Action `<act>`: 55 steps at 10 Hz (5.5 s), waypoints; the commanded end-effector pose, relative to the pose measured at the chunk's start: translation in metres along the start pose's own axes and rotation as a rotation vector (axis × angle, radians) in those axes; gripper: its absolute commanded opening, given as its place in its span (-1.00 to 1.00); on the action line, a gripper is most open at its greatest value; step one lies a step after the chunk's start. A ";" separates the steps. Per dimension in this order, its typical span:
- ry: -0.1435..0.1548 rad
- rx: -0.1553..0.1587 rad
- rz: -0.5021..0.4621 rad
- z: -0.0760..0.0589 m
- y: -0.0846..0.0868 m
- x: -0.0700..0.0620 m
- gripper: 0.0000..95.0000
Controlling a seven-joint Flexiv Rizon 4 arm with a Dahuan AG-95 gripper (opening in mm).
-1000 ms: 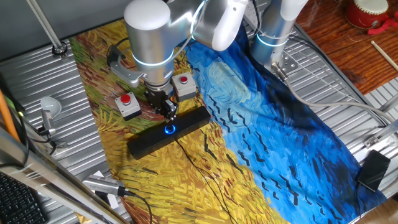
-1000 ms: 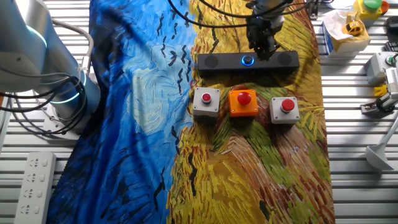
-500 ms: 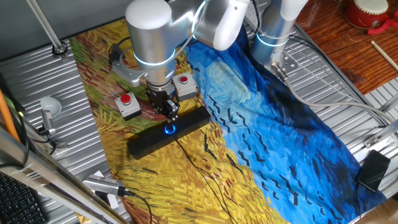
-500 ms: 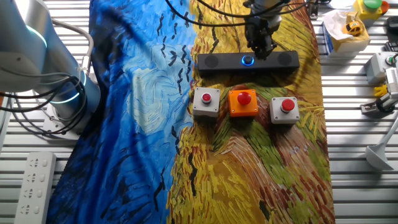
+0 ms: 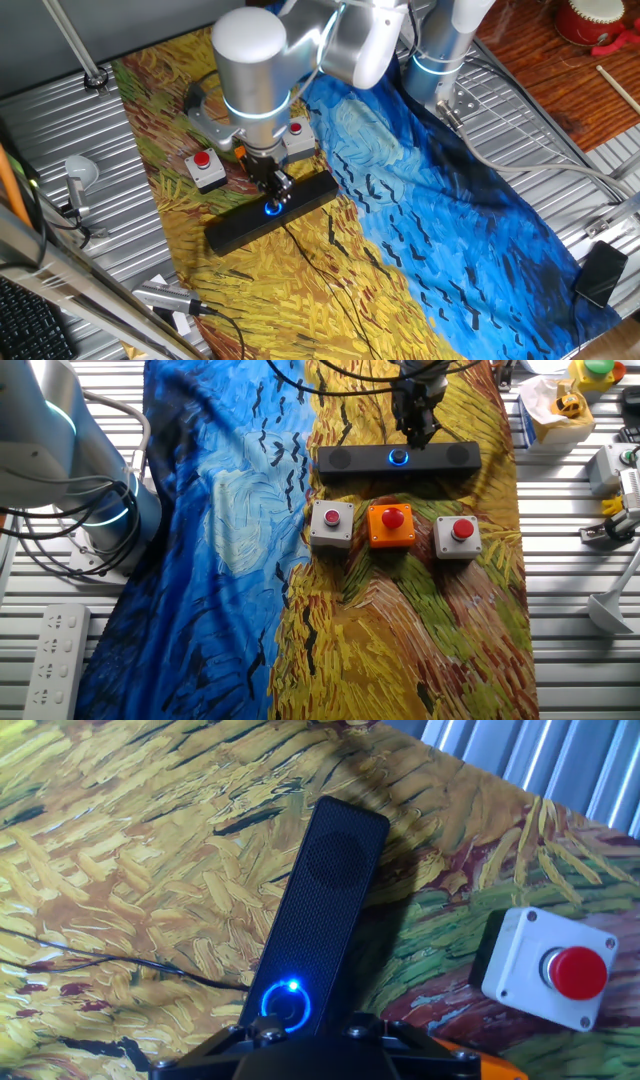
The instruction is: Turn the knob to decrease the volume of the speaker
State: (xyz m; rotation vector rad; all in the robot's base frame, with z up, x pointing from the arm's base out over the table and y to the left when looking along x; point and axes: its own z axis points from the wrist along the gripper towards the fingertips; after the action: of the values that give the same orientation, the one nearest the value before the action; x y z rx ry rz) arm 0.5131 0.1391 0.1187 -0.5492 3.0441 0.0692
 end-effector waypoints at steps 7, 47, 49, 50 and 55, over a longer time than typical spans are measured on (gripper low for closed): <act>-0.001 0.007 -0.009 0.000 -0.001 0.001 0.20; -0.015 -0.020 -0.358 0.055 -0.006 0.010 -1.00; -0.009 -0.005 -0.495 0.055 -0.006 0.010 -1.00; -0.002 0.005 -0.557 0.055 -0.006 0.010 -1.00; 0.038 0.042 -1.032 0.051 -0.006 0.010 -1.00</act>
State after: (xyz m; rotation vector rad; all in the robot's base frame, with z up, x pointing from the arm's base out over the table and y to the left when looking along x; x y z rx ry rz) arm 0.5080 0.1333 0.0648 -1.6632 2.6111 -0.0134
